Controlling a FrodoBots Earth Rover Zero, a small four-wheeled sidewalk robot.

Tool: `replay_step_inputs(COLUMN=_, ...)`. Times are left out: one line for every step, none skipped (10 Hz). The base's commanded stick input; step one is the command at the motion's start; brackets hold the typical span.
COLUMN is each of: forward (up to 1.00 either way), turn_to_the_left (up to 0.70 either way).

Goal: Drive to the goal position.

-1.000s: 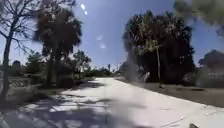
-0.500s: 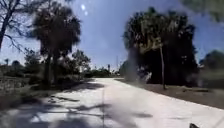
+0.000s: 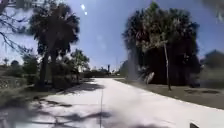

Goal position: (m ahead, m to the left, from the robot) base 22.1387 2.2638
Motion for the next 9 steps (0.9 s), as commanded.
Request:
replay_step_inputs(forward=0.70, turn_to_the_left=0.00)
replay_step_inputs(forward=0.70, turn_to_the_left=0.00)
replay_step_inputs(forward=0.70, turn_to_the_left=0.00)
replay_step_inputs(forward=0.70, turn_to_the_left=0.00)
replay_step_inputs(forward=0.70, turn_to_the_left=0.00)
replay_step_inputs(forward=0.70, turn_to_the_left=0.00)
replay_step_inputs(forward=0.70, turn_to_the_left=0.09)
replay_step_inputs(forward=0.70, turn_to_the_left=0.14)
replay_step_inputs(forward=0.70, turn_to_the_left=0.12)
